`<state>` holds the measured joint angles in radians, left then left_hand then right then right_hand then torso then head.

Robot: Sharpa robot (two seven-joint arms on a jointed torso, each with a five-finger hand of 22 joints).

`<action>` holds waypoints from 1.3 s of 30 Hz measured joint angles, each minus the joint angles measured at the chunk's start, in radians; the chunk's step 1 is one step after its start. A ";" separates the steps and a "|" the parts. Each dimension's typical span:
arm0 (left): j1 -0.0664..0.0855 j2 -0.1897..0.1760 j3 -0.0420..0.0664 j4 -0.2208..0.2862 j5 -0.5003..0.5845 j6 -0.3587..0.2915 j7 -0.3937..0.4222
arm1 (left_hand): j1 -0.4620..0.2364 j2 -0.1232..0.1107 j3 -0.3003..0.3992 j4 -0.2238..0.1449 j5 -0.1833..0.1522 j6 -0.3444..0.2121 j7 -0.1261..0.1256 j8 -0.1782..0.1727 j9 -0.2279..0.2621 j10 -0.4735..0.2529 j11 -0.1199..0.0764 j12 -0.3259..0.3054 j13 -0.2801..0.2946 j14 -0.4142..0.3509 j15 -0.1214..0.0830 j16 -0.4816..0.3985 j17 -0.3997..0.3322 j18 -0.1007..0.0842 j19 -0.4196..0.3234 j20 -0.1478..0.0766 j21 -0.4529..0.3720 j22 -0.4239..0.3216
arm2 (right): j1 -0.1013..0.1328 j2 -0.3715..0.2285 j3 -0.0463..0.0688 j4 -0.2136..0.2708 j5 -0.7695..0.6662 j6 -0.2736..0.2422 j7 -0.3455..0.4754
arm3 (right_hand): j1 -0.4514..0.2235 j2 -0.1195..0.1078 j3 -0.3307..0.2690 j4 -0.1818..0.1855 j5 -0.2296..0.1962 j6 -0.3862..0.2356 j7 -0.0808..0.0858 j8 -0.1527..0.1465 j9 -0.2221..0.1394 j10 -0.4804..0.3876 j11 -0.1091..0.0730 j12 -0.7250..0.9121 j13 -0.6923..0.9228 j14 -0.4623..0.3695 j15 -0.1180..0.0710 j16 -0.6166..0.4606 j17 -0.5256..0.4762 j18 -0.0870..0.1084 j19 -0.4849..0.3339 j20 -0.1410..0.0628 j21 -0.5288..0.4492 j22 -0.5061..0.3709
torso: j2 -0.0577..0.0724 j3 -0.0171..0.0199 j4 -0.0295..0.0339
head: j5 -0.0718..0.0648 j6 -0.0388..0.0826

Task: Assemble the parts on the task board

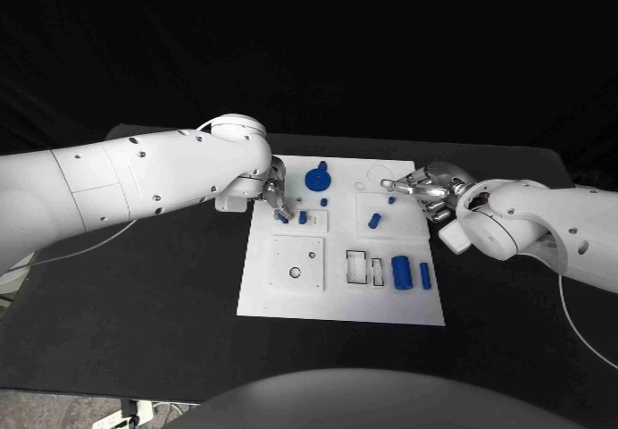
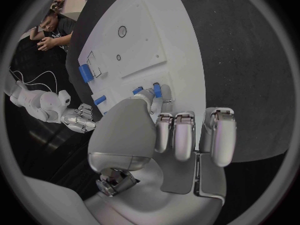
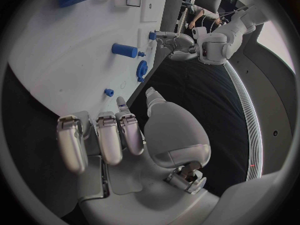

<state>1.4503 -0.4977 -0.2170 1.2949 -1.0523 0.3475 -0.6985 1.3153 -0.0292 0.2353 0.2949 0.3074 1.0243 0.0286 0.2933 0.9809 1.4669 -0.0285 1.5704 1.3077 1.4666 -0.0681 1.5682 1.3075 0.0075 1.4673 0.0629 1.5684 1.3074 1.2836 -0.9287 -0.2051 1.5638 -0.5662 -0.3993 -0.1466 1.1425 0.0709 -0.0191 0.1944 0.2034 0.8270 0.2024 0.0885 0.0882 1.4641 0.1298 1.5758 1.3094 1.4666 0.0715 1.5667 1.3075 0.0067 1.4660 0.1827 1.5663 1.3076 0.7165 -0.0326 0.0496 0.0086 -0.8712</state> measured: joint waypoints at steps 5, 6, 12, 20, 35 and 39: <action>0.000 0.002 0.000 -0.002 0.000 0.001 -0.001 | -0.022 -0.005 0.000 0.000 -0.006 0.000 0.000 0.000 0.001 0.000 0.000 0.000 0.000 0.000 0.000 0.000 0.000 0.000 0.000 0.000 0.000 0.000 | 0.000 0.003 0.000 -0.001 0.000 0.000 0.000 | 0.000 0.000 0.000 0.000 0.000 0.000 0.000 0.000 0.000 0.000 0.000 0.000 0.000 0.000 0.000 0.000 0.000 0.000 0.000 0.000 0.000 0.000 | 0.000 -0.0001 0.0003 | -0.005 0.000; 0.000 0.002 0.000 -0.003 0.000 0.001 -0.001 | -0.030 -0.003 0.001 -0.001 -0.009 0.000 0.000 0.000 0.001 0.000 0.000 0.000 0.000 0.000 0.000 0.000 0.000 0.000 0.000 0.000 0.000 0.000 | 0.000 0.004 0.000 -0.001 0.000 0.000 0.000 | 0.000 0.000 0.000 0.000 0.000 0.000 0.000 0.000 0.000 0.000 0.000 0.000 0.000 0.000 0.000 0.000 0.000 0.000 0.000 0.000 0.000 0.000 | 0.000 -0.0001 0.0002 | -0.005 0.000; -0.001 0.002 0.000 -0.005 0.000 0.004 -0.001 | -0.045 -0.016 -0.005 -0.001 -0.011 -0.002 0.002 0.001 0.001 0.000 0.000 0.000 0.000 0.000 0.000 0.000 0.000 0.000 0.000 0.000 0.000 0.000 | 0.000 0.004 0.000 -0.001 0.000 0.001 0.000 | 0.000 0.000 0.000 0.000 0.000 0.000 0.000 0.000 0.000 0.000 0.000 0.000 0.000 0.000 0.000 0.000 0.000 0.000 0.000 0.000 0.000 0.000 | 0.000 -0.0001 0.0000 | -0.005 0.000; -0.001 0.003 -0.001 -0.006 0.000 0.006 -0.001 | -0.100 -0.024 -0.031 0.000 -0.011 -0.002 0.002 -0.003 0.001 0.000 0.000 0.000 0.000 0.000 0.000 0.000 0.000 0.000 0.000 0.000 0.000 0.000 | 0.000 0.003 0.000 -0.001 0.002 0.002 -0.001 | 0.000 0.000 0.000 0.000 0.000 0.000 0.000 0.000 0.000 0.000 0.000 0.000 0.000 0.000 0.000 0.000 0.000 0.000 0.000 0.000 0.000 0.000 | 0.000 0.0003 -0.0006 | -0.005 0.000; -0.001 0.005 0.000 -0.007 0.000 0.009 -0.001 | -0.201 -0.020 -0.080 0.001 -0.011 -0.002 0.002 -0.004 0.000 0.000 0.000 0.000 0.000 0.000 0.000 0.000 0.000 0.000 0.000 0.000 0.000 0.000 | 0.000 0.001 0.000 0.000 0.003 0.003 -0.001 | 0.000 0.000 0.000 0.000 0.000 0.000 0.000 0.000 0.000 0.000 0.000 0.000 0.000 0.000 0.000 0.000 0.000 0.000 0.000 0.000 0.000 0.000 | 0.001 -0.0001 -0.0005 | -0.008 -0.001; -0.001 0.004 0.000 -0.006 0.000 0.009 -0.001 | -0.213 -0.021 -0.088 0.001 -0.011 -0.002 0.002 -0.004 0.000 0.000 0.000 0.000 0.000 0.000 0.000 0.000 0.000 0.000 0.000 0.000 0.000 0.000 | 0.000 0.001 0.000 0.000 0.003 0.003 -0.001 | 0.000 0.000 0.000 0.000 0.000 0.000 0.000 0.000 0.000 0.000 0.000 0.000 0.000 0.000 0.000 0.000 0.000 0.000 0.000 0.000 0.000 0.000 | 0.000 -0.0001 0.0000 | -0.008 -0.001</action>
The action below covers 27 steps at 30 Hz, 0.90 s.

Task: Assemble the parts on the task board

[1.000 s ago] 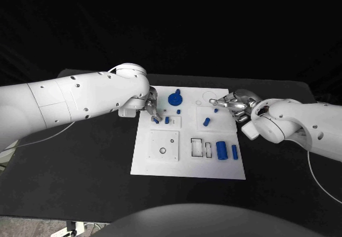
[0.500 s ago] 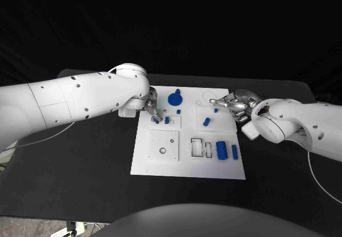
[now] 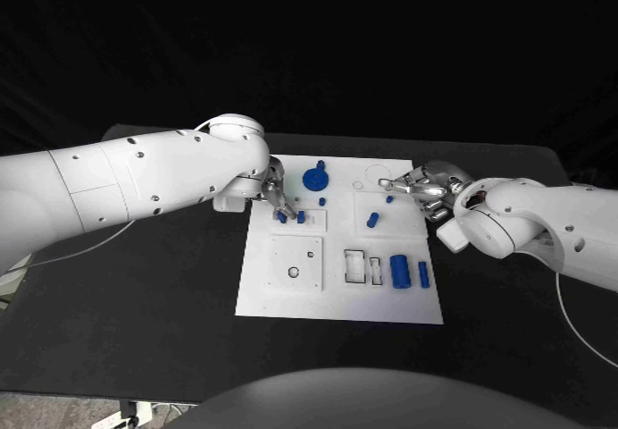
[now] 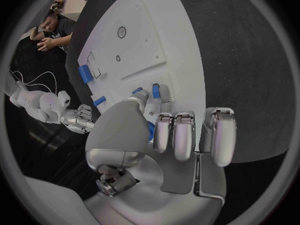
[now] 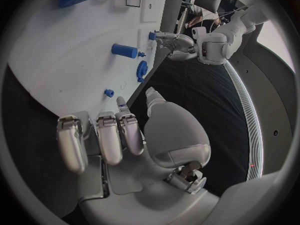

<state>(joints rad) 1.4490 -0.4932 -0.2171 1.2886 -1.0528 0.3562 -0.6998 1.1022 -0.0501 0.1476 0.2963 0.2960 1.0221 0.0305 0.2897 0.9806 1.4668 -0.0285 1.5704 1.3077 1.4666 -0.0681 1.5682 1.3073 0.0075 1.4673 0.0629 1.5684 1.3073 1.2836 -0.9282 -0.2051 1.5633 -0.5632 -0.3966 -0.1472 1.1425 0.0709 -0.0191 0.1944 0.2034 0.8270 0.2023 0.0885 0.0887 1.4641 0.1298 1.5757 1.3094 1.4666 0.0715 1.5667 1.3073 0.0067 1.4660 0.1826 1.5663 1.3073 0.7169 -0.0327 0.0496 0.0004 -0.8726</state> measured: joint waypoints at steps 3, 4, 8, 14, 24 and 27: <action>0.000 0.000 0.000 0.000 0.000 0.000 0.000 | -0.005 0.005 -0.005 0.000 0.000 0.000 0.000 0.000 0.000 0.000 0.000 0.000 0.000 0.000 0.000 0.000 0.000 0.000 0.000 0.000 0.000 0.000 | 0.000 0.001 0.000 0.000 0.000 0.000 0.000 | 0.000 0.000 0.000 0.000 0.000 0.000 0.000 0.000 0.000 0.000 0.000 0.000 0.000 0.000 0.000 0.000 0.000 0.000 0.000 0.000 0.000 0.000 | 0.000 0.0001 0.0000 | 0.000 0.000; 0.000 0.000 0.000 0.000 0.000 0.000 0.000 | -0.009 0.001 -0.005 0.000 0.000 0.000 0.000 0.000 0.000 0.000 0.000 0.000 0.000 0.000 0.000 0.000 0.000 0.000 0.000 0.000 0.000 0.000 | 0.000 0.001 0.000 0.000 0.000 0.000 0.000 | 0.000 0.000 0.000 0.000 0.000 0.000 0.000 0.000 0.000 0.000 0.000 0.000 0.000 0.000 0.000 0.000 0.000 0.000 0.000 0.000 0.000 0.000 | 0.000 0.0001 0.0000 | 0.000 0.000; 0.000 -0.001 0.000 0.001 0.000 -0.001 0.000 | -0.015 0.006 -0.009 -0.004 0.000 0.003 0.003 0.000 0.000 0.000 0.000 0.000 0.000 0.000 0.000 0.000 0.000 0.000 0.000 0.000 0.000 0.000 | 0.000 0.001 0.000 0.000 0.000 0.000 0.000 | 0.000 0.000 0.000 0.000 0.000 0.000 0.000 0.000 0.000 0.000 0.000 0.000 0.000 0.000 0.000 0.000 0.000 0.000 0.000 0.000 0.000 0.000 | 0.000 0.0001 0.0001 | 0.000 0.000; -0.001 -0.004 0.000 0.005 0.000 -0.007 0.000 | -0.015 0.006 -0.009 -0.004 0.000 0.003 0.003 0.000 0.000 0.000 0.000 0.000 0.000 0.000 0.000 0.000 0.000 0.000 0.000 0.000 0.000 0.000 | 0.000 0.001 0.000 -0.001 0.000 0.000 0.000 | 0.001 0.007 0.000 0.000 0.000 0.000 0.000 0.000 0.000 0.000 0.000 0.000 0.000 0.000 0.000 0.000 0.000 0.000 0.000 0.000 0.000 0.000 | 0.000 0.0001 -0.0001 | 0.001 0.000; -0.001 -0.006 0.000 0.007 0.000 -0.013 0.000 | -0.015 0.006 -0.009 -0.004 0.000 0.003 0.003 0.000 0.001 0.000 0.000 0.000 0.000 0.000 0.000 0.000 0.000 0.000 0.000 0.000 0.000 0.000 | 0.000 0.002 0.000 -0.001 0.000 0.000 0.000 | 0.000 0.008 0.000 0.000 0.000 0.000 0.000 0.000 0.000 0.000 0.000 0.000 0.000 0.000 0.000 0.000 0.001 0.000 0.000 0.000 0.000 0.001 | 0.000 0.0005 0.0000 | -0.001 0.000; -0.001 -0.006 0.000 0.007 0.001 -0.013 0.000 | -0.014 0.006 -0.009 -0.004 0.000 0.003 0.003 0.000 0.001 0.000 0.000 0.000 0.000 0.000 0.000 0.000 0.000 0.000 0.000 0.000 0.000 0.000 | 0.000 0.002 0.000 -0.001 0.000 0.000 0.000 | 0.000 0.008 0.000 0.000 0.000 0.000 0.000 0.000 0.000 0.000 0.000 0.000 0.000 0.000 0.000 0.000 0.001 0.000 0.000 0.000 0.000 0.001 | 0.000 0.0004 -0.0001 | -0.002 0.000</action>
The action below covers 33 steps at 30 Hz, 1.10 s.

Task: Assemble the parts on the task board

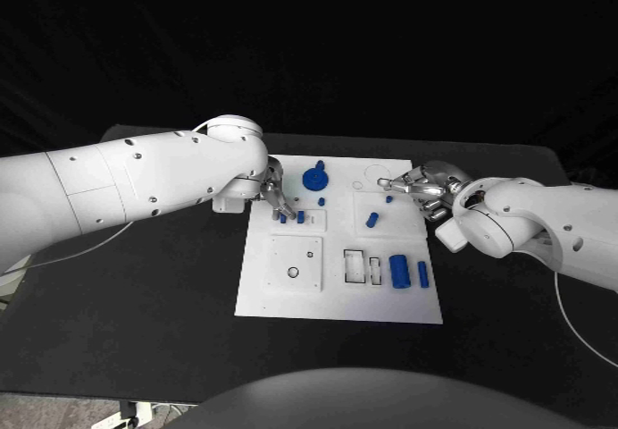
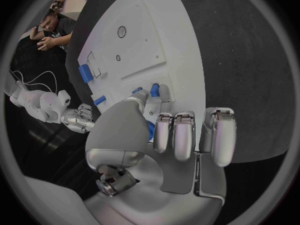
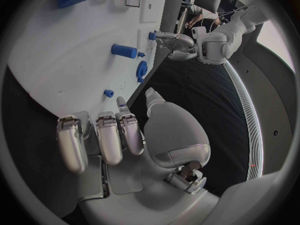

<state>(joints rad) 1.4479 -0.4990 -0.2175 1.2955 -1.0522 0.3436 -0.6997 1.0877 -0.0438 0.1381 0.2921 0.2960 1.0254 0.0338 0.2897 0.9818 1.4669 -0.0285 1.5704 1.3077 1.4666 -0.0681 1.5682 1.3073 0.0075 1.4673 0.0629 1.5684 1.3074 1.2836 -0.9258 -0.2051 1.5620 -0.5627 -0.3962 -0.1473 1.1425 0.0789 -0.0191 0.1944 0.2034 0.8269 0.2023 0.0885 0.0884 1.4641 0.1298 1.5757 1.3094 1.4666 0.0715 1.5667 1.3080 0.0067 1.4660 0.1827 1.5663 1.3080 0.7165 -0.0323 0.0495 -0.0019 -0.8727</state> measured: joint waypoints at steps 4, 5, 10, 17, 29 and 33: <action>0.000 -0.001 0.000 0.000 0.000 0.000 0.000 | 0.000 0.000 0.000 0.000 0.000 0.000 0.000 0.000 0.000 0.000 0.000 0.000 0.000 0.000 0.000 0.000 0.000 0.000 0.000 0.000 0.000 0.000 | 0.000 0.000 0.000 0.000 0.000 0.000 0.000 | 0.000 0.000 0.000 0.000 0.000 0.000 0.000 0.000 0.000 0.000 0.000 0.000 0.000 0.000 0.000 0.000 0.000 0.000 0.000 0.000 0.000 0.000 | 0.000 -0.0002 0.0000 | 0.000 0.000; 0.000 -0.001 0.000 0.000 0.000 0.000 0.000 | 0.000 0.000 0.000 0.000 0.000 0.000 0.000 0.000 0.000 0.000 0.000 0.000 0.000 0.000 0.000 0.000 0.000 0.000 0.000 0.000 0.000 0.000 | 0.000 0.000 0.000 -0.001 0.000 0.000 0.000 | 0.000 0.000 0.000 0.000 0.000 0.000 0.000 0.000 0.000 0.000 0.000 0.000 0.000 0.000 0.000 0.000 0.000 0.000 0.000 0.000 0.000 0.000 | 0.000 -0.0002 0.0000 | 0.000 0.000; 0.000 -0.005 0.000 0.002 0.000 -0.003 0.000 | 0.000 0.000 0.000 0.000 0.000 0.000 0.000 0.000 0.000 0.000 0.000 0.000 0.000 0.000 0.000 0.000 0.001 0.000 0.000 0.000 0.000 0.000 | 0.000 0.000 0.000 -0.001 0.000 0.000 0.000 | 0.000 0.000 0.000 0.000 0.000 0.000 0.000 0.000 0.000 0.000 0.000 0.000 0.000 0.000 0.000 0.000 0.000 0.000 0.000 0.000 0.000 0.000 | 0.000 -0.0002 0.0000 | -0.001 0.001; 0.000 -0.041 0.002 0.035 -0.004 -0.056 0.000 | -0.014 -0.003 -0.027 0.001 0.006 0.000 0.000 0.000 0.002 0.000 0.000 0.000 0.000 0.000 0.000 0.000 0.001 0.000 0.000 0.000 0.000 0.000 | 0.000 0.001 0.000 -0.002 0.000 0.001 0.000 | 0.000 0.000 0.000 0.000 0.000 0.000 0.000 0.000 0.000 0.000 0.000 0.000 0.000 0.000 0.000 0.000 0.000 0.000 0.000 0.000 0.000 0.000 | 0.000 -0.0002 0.0000 | -0.003 0.007; 0.007 -0.135 0.011 0.088 0.024 -0.318 0.115 | 0.079 -0.009 -0.073 -0.001 0.068 -0.034 0.011 -0.036 -0.043 -0.003 0.004 0.000 0.000 -0.002 0.002 0.000 0.001 0.000 0.000 0.000 0.000 0.000 | -0.001 -0.001 0.000 -0.003 0.000 0.001 0.001 | 0.000 0.000 0.000 0.000 0.000 0.000 0.000 0.000 0.001 0.000 0.000 0.000 0.000 0.000 0.000 0.000 0.000 0.000 0.000 0.000 0.000 0.000 | 0.000 0.0006 0.0004 | -0.008 0.010; 0.007 -0.146 0.006 0.090 0.113 -0.453 0.261 | 0.150 0.001 -0.075 0.000 0.092 -0.086 0.033 -0.082 -0.106 -0.053 0.032 -0.186 0.000 -0.002 0.020 0.000 0.000 0.000 -0.002 0.002 0.000 0.000 | -0.001 -0.002 0.000 -0.003 0.001 0.001 0.002 | 0.000 0.000 0.000 0.000 0.000 0.000 0.000 0.000 0.001 0.000 0.000 0.000 0.000 0.000 0.000 0.000 0.000 0.000 0.000 0.000 0.000 0.000 | 0.000 0.0006 0.0001 | -0.009 0.012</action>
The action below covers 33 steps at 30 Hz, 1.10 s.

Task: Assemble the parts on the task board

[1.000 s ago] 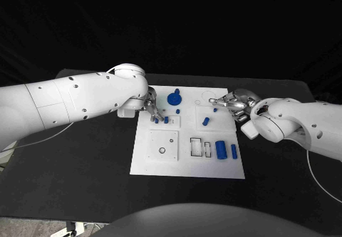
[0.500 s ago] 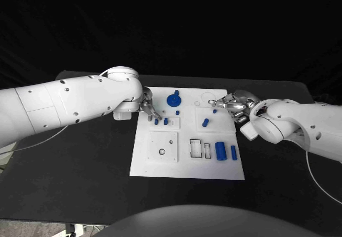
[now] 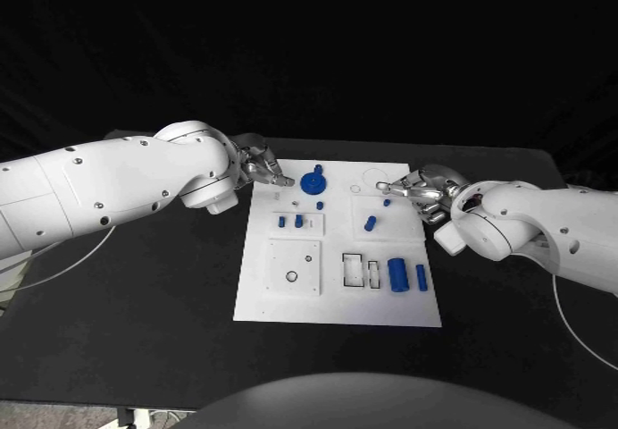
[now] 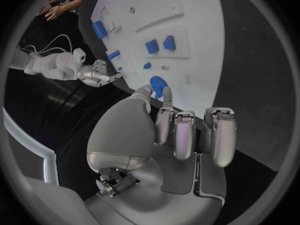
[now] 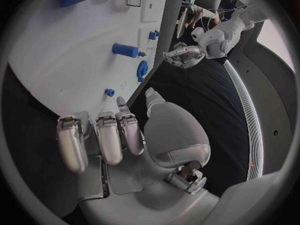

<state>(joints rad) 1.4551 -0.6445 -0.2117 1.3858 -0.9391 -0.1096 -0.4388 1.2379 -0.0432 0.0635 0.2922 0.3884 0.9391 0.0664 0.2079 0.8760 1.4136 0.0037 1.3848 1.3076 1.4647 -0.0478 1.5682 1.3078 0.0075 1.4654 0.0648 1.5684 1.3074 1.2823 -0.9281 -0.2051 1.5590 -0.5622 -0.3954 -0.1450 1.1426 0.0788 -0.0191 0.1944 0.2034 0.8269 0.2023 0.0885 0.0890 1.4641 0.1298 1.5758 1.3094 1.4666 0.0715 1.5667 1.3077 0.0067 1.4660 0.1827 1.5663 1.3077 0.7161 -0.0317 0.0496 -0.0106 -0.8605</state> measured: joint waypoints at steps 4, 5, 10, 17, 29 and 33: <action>-0.001 0.003 -0.002 -0.006 0.102 -0.123 0.172 | 0.041 -0.023 0.011 -0.014 0.000 -0.033 0.041 -0.057 -0.111 -0.454 0.037 -0.695 -0.408 0.001 0.039 0.000 0.000 0.000 0.001 0.029 0.000 0.000 | 0.000 0.000 0.000 0.001 0.001 0.000 0.004 | 0.000 0.000 0.000 0.000 0.000 0.000 0.000 0.000 0.000 0.000 0.000 0.000 0.000 0.000 0.000 0.000 0.000 0.000 0.000 0.000 0.000 0.000 | 0.001 -0.0005 -0.0004 | 0.001 0.004; -0.002 0.005 -0.002 -0.009 0.122 -0.147 0.209 | 0.063 -0.036 0.015 -0.002 0.004 -0.033 0.052 -0.079 -0.153 -0.475 0.049 -0.799 -0.499 0.002 0.049 0.000 0.000 0.000 0.001 0.038 0.000 0.000 | 0.000 0.001 0.000 0.001 0.001 -0.001 0.006 | 0.000 0.000 0.000 0.000 0.000 0.000 0.000 0.000 0.000 0.000 0.000 0.000 0.000 0.000 0.000 0.000 0.000 0.000 0.000 0.000 0.000 0.000 | 0.001 -0.0004 -0.0003 | 0.000 0.005; -0.012 0.013 -0.004 -0.021 0.186 -0.239 0.381 | 0.159 -0.058 0.028 0.003 -0.023 -0.028 0.082 -0.143 -0.299 -0.530 0.093 -1.036 -0.749 0.000 0.082 0.000 0.000 0.000 0.000 0.068 0.000 0.000 | 0.000 0.001 0.000 0.003 0.002 -0.002 0.024 | 0.000 0.000 -0.001 0.001 0.000 0.000 0.000 0.000 0.000 0.000 0.000 0.000 0.000 0.000 0.000 0.000 0.000 0.000 0.000 0.000 0.000 0.000 | 0.001 -0.0010 -0.0005 | -0.002 0.010; -0.057 0.024 -0.006 -0.040 0.166 -0.300 0.551 | 0.288 -0.063 0.041 0.000 -0.114 -0.010 0.068 -0.143 -0.449 -0.543 0.115 -1.155 -0.948 0.000 0.100 0.000 0.000 0.000 0.000 0.089 0.000 0.000 | 0.000 0.001 0.000 0.008 0.001 -0.014 0.058 | 0.000 0.000 -0.003 0.003 0.000 0.000 0.000 0.000 0.000 0.000 0.000 0.000 0.000 0.000 0.000 0.000 0.000 0.000 0.000 0.000 0.000 0.000 | 0.001 -0.0010 -0.0002 | -0.012 0.018; -0.110 0.060 -0.007 -0.066 -0.012 -0.333 0.669 | 0.390 -0.066 0.091 -0.003 -0.202 0.044 0.052 -0.143 -0.588 -0.430 0.111 -1.220 -1.141 0.000 0.100 0.000 0.000 0.000 0.000 0.089 0.000 0.000 | 0.000 0.007 0.000 0.013 -0.002 -0.069 0.126 | 0.000 0.000 -0.003 0.003 0.000 0.000 0.000 0.000 0.000 0.000 0.000 0.000 0.000 0.000 0.000 0.000 0.000 0.000 0.000 0.000 0.000 0.000 | 0.002 -0.0012 -0.0001 | -0.018 0.018; -0.118 0.065 -0.007 -0.077 -0.076 -0.328 0.676 | 0.394 -0.070 0.100 -0.003 -0.224 0.062 0.059 -0.143 -0.609 -0.407 0.107 -1.234 -1.176 0.000 0.100 0.000 0.000 0.000 0.000 0.089 0.000 0.000 | 0.000 0.013 0.000 0.011 -0.010 -0.089 0.147 | 0.004 0.004 -0.006 0.000 0.006 0.000 0.000 0.000 0.000 0.000 0.000 0.000 0.000 0.000 0.000 0.000 0.000 0.000 0.000 0.000 0.000 0.000 | 0.002 -0.0012 -0.0001 | -0.017 0.016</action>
<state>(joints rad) 1.3371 -0.5797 -0.2184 1.3090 -1.0147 -0.4374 0.2375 1.6316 -0.1132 0.1632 0.2895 0.1642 1.0007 0.1258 0.0650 0.2672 1.0069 0.1107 0.1505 0.1318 1.4649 0.0520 1.5682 1.3075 0.0074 1.4656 0.1541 1.5684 1.3073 1.2820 -0.9147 -0.2052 1.5697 -0.5725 -0.4844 0.0023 1.1465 0.0827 -0.0247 0.1946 0.2090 0.8269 0.2022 0.0885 0.0886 1.4641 0.1298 1.5758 1.3094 1.4666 0.0715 1.5667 1.3074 0.0067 1.4660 0.1826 1.5663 1.3074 0.7181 -0.0329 0.0495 -0.0280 -0.8445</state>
